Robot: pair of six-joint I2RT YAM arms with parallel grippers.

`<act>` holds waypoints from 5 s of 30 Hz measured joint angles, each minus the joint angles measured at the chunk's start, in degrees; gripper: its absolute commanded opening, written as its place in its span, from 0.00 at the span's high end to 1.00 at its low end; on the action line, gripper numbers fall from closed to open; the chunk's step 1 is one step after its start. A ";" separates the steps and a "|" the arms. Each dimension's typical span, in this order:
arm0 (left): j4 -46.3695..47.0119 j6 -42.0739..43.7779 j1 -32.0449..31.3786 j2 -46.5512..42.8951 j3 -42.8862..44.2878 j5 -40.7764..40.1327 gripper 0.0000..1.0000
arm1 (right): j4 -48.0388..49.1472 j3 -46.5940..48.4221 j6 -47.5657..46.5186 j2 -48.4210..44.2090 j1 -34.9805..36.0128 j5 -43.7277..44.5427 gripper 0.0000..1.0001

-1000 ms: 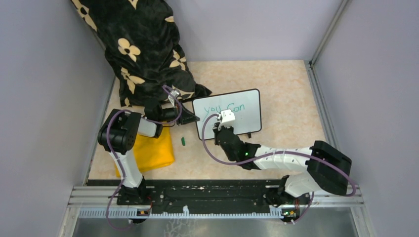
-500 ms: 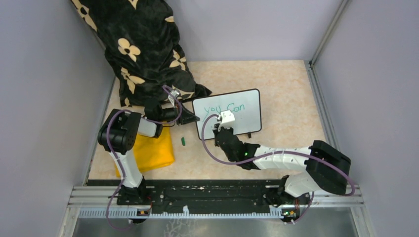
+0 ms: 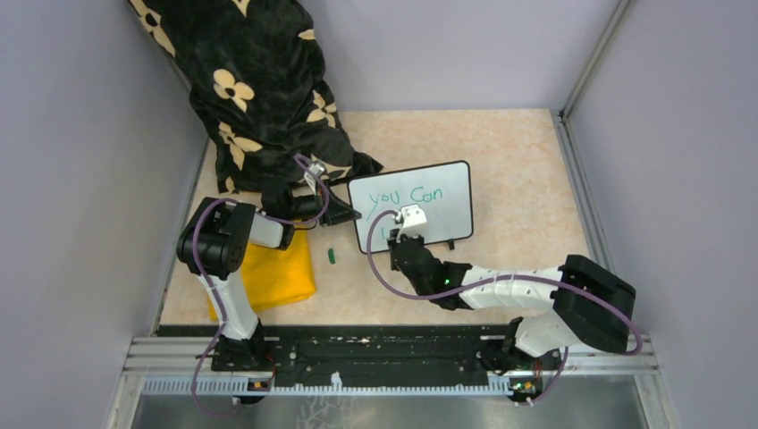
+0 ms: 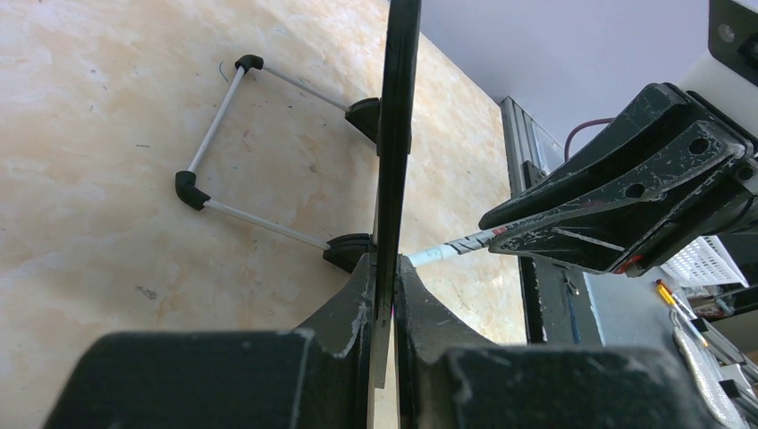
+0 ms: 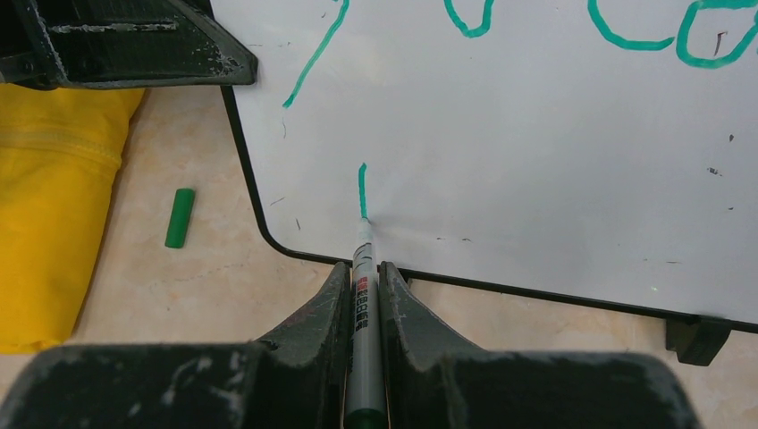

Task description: Write a sentence on the whiteboard

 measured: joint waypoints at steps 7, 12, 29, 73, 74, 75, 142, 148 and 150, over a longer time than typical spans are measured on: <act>-0.04 0.04 0.00 -0.02 0.00 -0.02 1.00 | -0.46 -0.68 0.37 -0.15 0.00 -0.52 1.00; -0.24 0.24 -0.02 -0.04 0.00 -0.02 1.00 | -0.46 -0.66 0.17 -0.15 0.00 -0.59 1.00; -0.70 0.63 -0.02 -0.22 0.02 0.04 1.00 | -0.26 1.68 -2.89 0.35 -0.07 -0.02 1.00; -1.25 0.90 -0.04 -0.24 0.22 0.09 1.00 | -2.27 1.27 -1.90 0.83 -0.59 -3.45 1.00; -1.25 0.92 -0.04 -0.24 0.22 0.09 1.00 | -2.49 1.18 -1.79 0.72 -0.68 -3.48 1.00; -1.27 0.92 -0.04 -0.24 0.24 0.09 1.00 | -2.60 1.16 -1.73 0.63 -0.76 -3.54 1.00; -1.53 1.09 -0.07 -0.24 0.33 0.31 1.00 | -0.46 -0.68 -3.13 -2.62 -2.78 -4.11 1.00; -1.53 1.09 -0.07 -0.24 0.33 0.33 1.00 | -0.87 -0.72 -2.71 -2.64 -2.78 -4.11 1.00; -1.53 1.09 -0.07 -0.24 0.33 0.33 1.00 | -1.14 -0.72 -2.62 -2.67 -2.78 -4.11 1.00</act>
